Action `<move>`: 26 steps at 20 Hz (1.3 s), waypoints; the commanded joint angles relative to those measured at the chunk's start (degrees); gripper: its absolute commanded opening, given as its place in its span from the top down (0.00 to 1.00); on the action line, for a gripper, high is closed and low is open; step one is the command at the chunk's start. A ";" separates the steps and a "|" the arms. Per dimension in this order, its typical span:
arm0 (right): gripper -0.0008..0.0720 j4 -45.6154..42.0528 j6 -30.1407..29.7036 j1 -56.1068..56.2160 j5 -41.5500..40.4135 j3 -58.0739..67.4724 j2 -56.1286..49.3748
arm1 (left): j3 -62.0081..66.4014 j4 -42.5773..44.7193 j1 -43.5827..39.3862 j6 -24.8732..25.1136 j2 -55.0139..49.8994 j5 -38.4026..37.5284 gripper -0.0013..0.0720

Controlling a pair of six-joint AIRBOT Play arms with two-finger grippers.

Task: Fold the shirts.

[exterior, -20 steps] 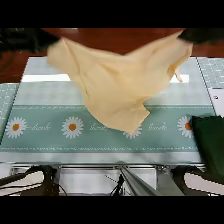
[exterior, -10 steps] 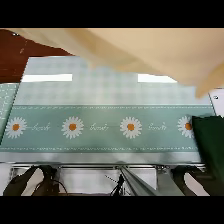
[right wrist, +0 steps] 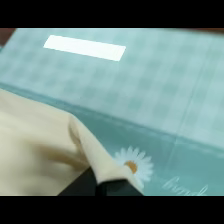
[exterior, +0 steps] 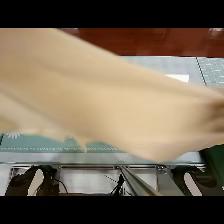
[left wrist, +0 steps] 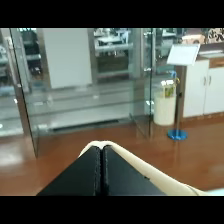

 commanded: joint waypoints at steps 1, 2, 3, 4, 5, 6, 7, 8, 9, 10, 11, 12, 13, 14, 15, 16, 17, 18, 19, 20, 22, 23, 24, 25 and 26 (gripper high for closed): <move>0.95 2.60 -0.57 -0.02 -3.76 -18.01 4.70 | -10.47 4.90 -3.08 -2.51 0.15 -2.89 0.96; 0.95 2.60 -1.70 -0.02 -5.97 -22.43 4.20 | -15.21 4.90 -3.08 -2.93 -0.37 -2.40 0.96; 0.95 2.54 -2.89 -0.02 -9.03 -27.04 3.23 | -20.33 4.83 -3.10 -2.93 -1.44 -0.76 0.96; 0.95 2.56 -4.22 -0.02 -11.67 -30.84 1.62 | -24.74 4.33 -3.15 -2.91 -2.95 1.60 0.96; 0.95 2.40 -5.60 -0.02 -14.75 -34.21 -1.05 | -28.59 3.56 -3.19 -2.89 -4.94 4.37 0.96; 0.95 2.47 -6.78 -0.02 -17.90 -36.37 -4.28 | -31.87 2.51 -3.76 -2.91 -7.65 7.74 0.96; 0.95 2.45 -8.52 -0.02 -21.22 -37.40 -8.68 | -33.97 1.16 -4.83 -2.86 -10.97 11.15 0.96; 0.95 2.82 -10.27 -0.04 -24.83 -37.29 -13.70 | -34.58 0.70 -6.34 -2.29 -14.56 13.97 0.96; 0.95 2.89 -11.80 -0.02 -28.57 -36.59 -18.51 | -34.49 0.72 -8.17 -0.59 -18.49 17.22 0.96; 0.95 3.02 -12.81 -0.04 -31.61 -34.97 -24.20 | -34.32 0.72 -9.90 -0.31 -22.03 20.68 0.96; 0.95 3.10 -12.90 -0.02 -33.57 -32.65 -29.66 | -33.88 0.70 -11.52 -0.31 -25.73 23.76 0.96; 0.95 3.87 -13.55 -0.02 -34.40 -29.68 -35.26 | -33.31 0.50 -12.98 -0.33 -28.94 25.94 0.96; 0.95 5.09 -14.51 -0.02 -34.69 -25.88 -41.27 | -32.63 0.48 -14.40 -0.35 -32.17 27.61 0.96; 0.95 6.58 -14.73 -0.02 -34.73 -21.84 -46.93 | -32.06 0.48 -15.72 -0.33 -34.84 28.57 0.96; 0.95 8.04 -14.67 -0.04 -34.77 -18.12 -51.65 | -31.61 0.42 -17.03 -0.33 -37.31 29.22 0.96; 0.95 9.44 -14.56 -0.04 -34.75 -14.45 -55.84 | -31.39 0.31 -18.23 -0.33 -39.19 29.53 0.96; 0.95 11.02 -14.23 -0.15 -34.73 -10.62 -59.80 | -31.28 0.33 -19.34 -0.33 -40.81 29.62 0.96; 0.95 13.44 -13.81 -0.48 -34.69 -7.26 -63.04 | -31.28 0.31 -20.13 -0.37 -42.01 30.05 0.94; 0.92 16.22 -13.09 -1.25 -34.73 -4.83 -65.35 | -31.26 0.33 -20.39 -0.90 -42.75 30.60 0.76; 0.51 19.58 -11.89 -2.23 -34.93 -2.84 -67.08 | -31.08 0.35 -20.26 -1.88 -43.15 30.69 0.21; 0.12 21.03 -7.96 -4.76 -34.62 -0.81 -67.43 | -29.86 2.34 -18.78 -1.16 -42.82 25.51 0.02; 0.12 20.24 -7.89 -6.36 -33.20 -0.63 -66.62 | -28.76 4.48 -17.44 -1.44 -42.53 20.22 0.02; 0.12 18.36 -7.93 -8.57 -30.60 -0.63 -65.40 | -28.02 6.25 -15.52 -1.44 -42.27 14.21 0.02; 0.12 14.38 -8.41 -11.04 -26.77 -0.63 -63.91 | -27.85 8.39 -13.20 -2.19 -42.03 8.39 0.02; 0.12 8.28 -8.90 -13.11 -22.62 -0.70 -62.36 | -28.04 11.08 -10.16 -4.46 -41.94 1.57 0.02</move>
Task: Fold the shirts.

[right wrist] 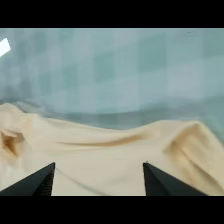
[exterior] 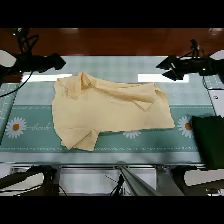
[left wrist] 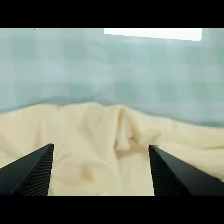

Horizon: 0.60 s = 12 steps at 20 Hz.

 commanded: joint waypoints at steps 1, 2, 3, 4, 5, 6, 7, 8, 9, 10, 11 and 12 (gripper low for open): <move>0.12 -15.67 0.63 -6.80 11.65 0.63 3.63 | -0.02 7.76 7.78 -4.66 -0.11 -21.64 0.02; 0.12 -22.10 1.18 -8.35 12.76 -1.62 6.03 | -2.08 8.09 11.39 -5.79 0.04 -27.15 0.02; 0.12 -26.40 3.04 -9.99 12.20 -5.81 9.22 | -5.09 7.37 14.58 -4.98 0.52 -30.75 0.02; 0.12 -28.17 5.29 -11.45 10.08 -11.15 12.70 | -9.09 5.33 17.73 -1.84 1.46 -34.42 0.02; 0.12 -27.65 5.53 -12.70 6.34 -18.27 17.03 | -13.22 3.37 20.39 -1.42 2.80 -35.98 0.02; 0.12 -25.66 5.46 -13.18 2.40 -25.42 21.29 | -18.08 1.18 23.02 -1.51 4.68 -35.91 0.02; 0.12 -22.23 4.81 -13.25 -1.51 -32.87 25.97 | -22.40 -0.07 25.14 -2.67 6.32 -35.87 0.02; 0.13 -17.40 2.62 -13.07 -4.24 -39.10 30.03 | -26.43 -0.31 27.06 -4.59 7.65 -35.93 0.02; 0.12 -11.37 -0.52 -13.09 -5.11 -44.76 33.97 | -29.49 -0.35 28.50 -4.90 8.70 -35.93 0.02; 0.13 -6.78 -2.40 -13.07 -4.83 -49.05 37.16 | -31.85 -0.31 29.51 -4.09 9.55 -35.98 0.02; 0.13 -2.10 -4.39 -13.07 -3.80 -52.98 40.24 | -33.66 -0.28 29.90 -3.78 10.34 -36.06 0.02; 0.13 0.68 -5.75 -13.07 -3.17 -55.82 42.80 | -35.56 -0.35 29.94 -3.93 11.23 -35.58 0.02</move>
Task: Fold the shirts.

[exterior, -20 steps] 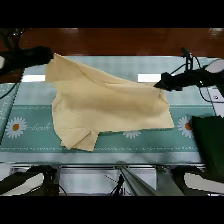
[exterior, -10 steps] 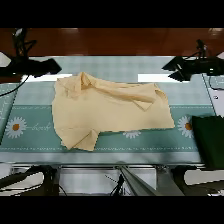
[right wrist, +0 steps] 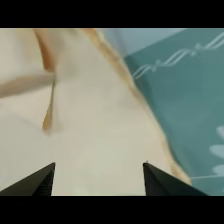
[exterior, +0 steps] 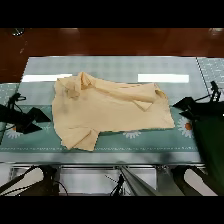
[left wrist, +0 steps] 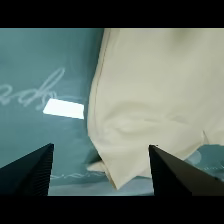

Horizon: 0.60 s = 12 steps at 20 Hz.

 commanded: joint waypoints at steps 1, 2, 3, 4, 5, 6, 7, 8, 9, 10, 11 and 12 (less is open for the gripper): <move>0.13 12.66 -5.53 -0.48 -1.44 -14.32 11.13 | -8.61 -1.25 2.80 -0.42 3.21 -0.72 0.02; 0.13 12.46 -5.53 -0.48 -1.44 -15.85 12.85 | -9.92 -2.62 2.80 -0.39 3.52 0.46 0.02; 0.13 11.98 -5.51 -0.48 -1.33 -16.59 13.84 | -11.23 -4.74 2.75 -0.24 3.69 2.05 0.02; 0.13 11.98 -5.53 -0.50 -0.81 -16.87 14.14 | -12.70 -7.78 2.75 0.81 3.76 3.74 0.02; 0.13 12.04 -5.64 -0.48 -0.28 -16.85 14.14 | -14.19 -10.69 2.75 1.70 3.74 5.07 0.02; 0.13 12.04 -5.64 -0.50 -0.04 -16.85 14.14 | -15.34 -12.87 2.75 2.38 3.74 6.45 0.02; 0.13 12.04 -5.64 -0.48 0.15 -16.87 14.14 | -16.22 -14.67 2.71 3.80 3.74 7.89 0.02; 0.13 12.04 -5.64 -0.48 0.15 -16.85 14.14 | -16.74 -15.41 2.40 4.92 3.74 8.98 0.02; 0.13 12.04 -5.64 -0.48 0.17 -16.85 14.14 | -17.11 -15.65 1.84 5.53 3.74 10.27 0.02; 0.13 12.02 -5.64 -0.48 0.15 -16.85 14.14 | -17.31 -15.67 1.05 6.23 3.74 11.41 0.02; 0.13 12.04 -5.64 -0.48 0.11 -16.85 14.14 | -17.59 -16.09 -0.17 7.26 3.74 12.57 0.02; 0.13 12.02 -5.60 -0.50 0.11 -16.85 14.14 | -17.86 -16.33 -1.62 7.37 3.72 13.55 0.03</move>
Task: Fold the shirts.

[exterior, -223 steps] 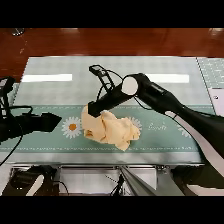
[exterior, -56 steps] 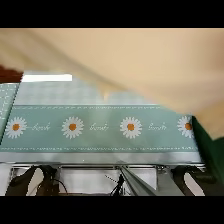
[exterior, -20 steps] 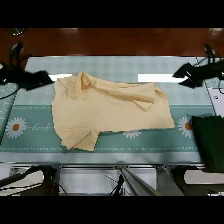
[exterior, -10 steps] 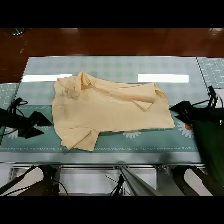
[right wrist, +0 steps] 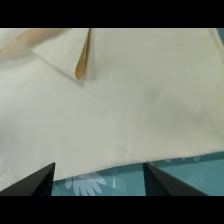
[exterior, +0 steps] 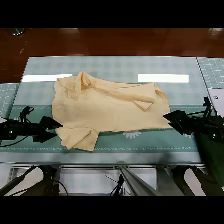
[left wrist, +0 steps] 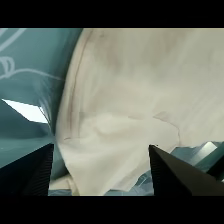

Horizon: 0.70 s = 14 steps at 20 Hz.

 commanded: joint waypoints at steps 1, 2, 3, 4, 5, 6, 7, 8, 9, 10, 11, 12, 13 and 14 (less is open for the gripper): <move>0.13 0.35 -0.09 -0.04 0.09 -0.37 0.35 | -1.66 -2.43 -4.04 2.29 0.04 5.25 0.03; 0.13 0.35 0.13 -0.04 0.09 -0.37 0.35 | -1.73 -2.40 -5.70 2.32 -0.04 6.80 0.04; 0.13 0.35 0.42 -0.04 0.22 -0.37 0.35 | -1.70 -2.84 -7.04 2.29 -0.04 8.48 0.09; 0.13 0.35 0.59 -0.04 0.42 -0.37 0.35 | -1.70 -3.50 -7.78 2.29 -0.04 9.86 0.28; 0.13 0.35 0.74 -0.04 0.55 -0.37 0.35 | -1.70 -4.11 -8.09 2.29 -0.04 10.58 0.50; 0.13 0.35 0.85 -0.04 0.57 -0.37 0.35 | -1.70 -4.50 -8.09 2.34 -0.04 10.60 0.97; 0.13 0.31 0.83 -0.26 0.33 -0.37 0.35 | -1.68 -5.07 -8.09 3.32 -0.02 10.47 0.96; 0.13 -0.39 0.83 -1.27 -0.37 -0.17 0.35 | -1.66 -5.66 -8.07 4.39 -0.02 10.08 0.96; 0.13 -2.47 1.03 -2.82 -1.18 0.35 0.33 | -1.57 -5.88 -8.07 4.70 -0.02 9.66 0.96; 0.13 -6.23 2.36 -5.20 -1.46 1.27 0.11 | -1.44 -5.88 -8.07 4.70 -0.02 9.22 0.96; 0.13 -10.49 4.44 -7.54 -1.36 2.03 -0.15 | -1.27 -5.90 -8.07 4.72 -0.02 8.83 0.96; 0.13 -14.10 6.54 -9.68 -0.90 2.36 -0.81 | -1.25 -5.99 -8.07 4.72 -0.02 8.81 0.96; 0.13 -15.47 7.30 -11.06 0.11 2.34 -1.97 | -1.27 -5.99 -8.09 4.72 -0.02 8.81 0.96; 0.13 -15.52 7.06 -11.13 1.20 2.34 -3.58 | -1.27 -5.99 -8.09 4.72 -0.02 8.81 0.96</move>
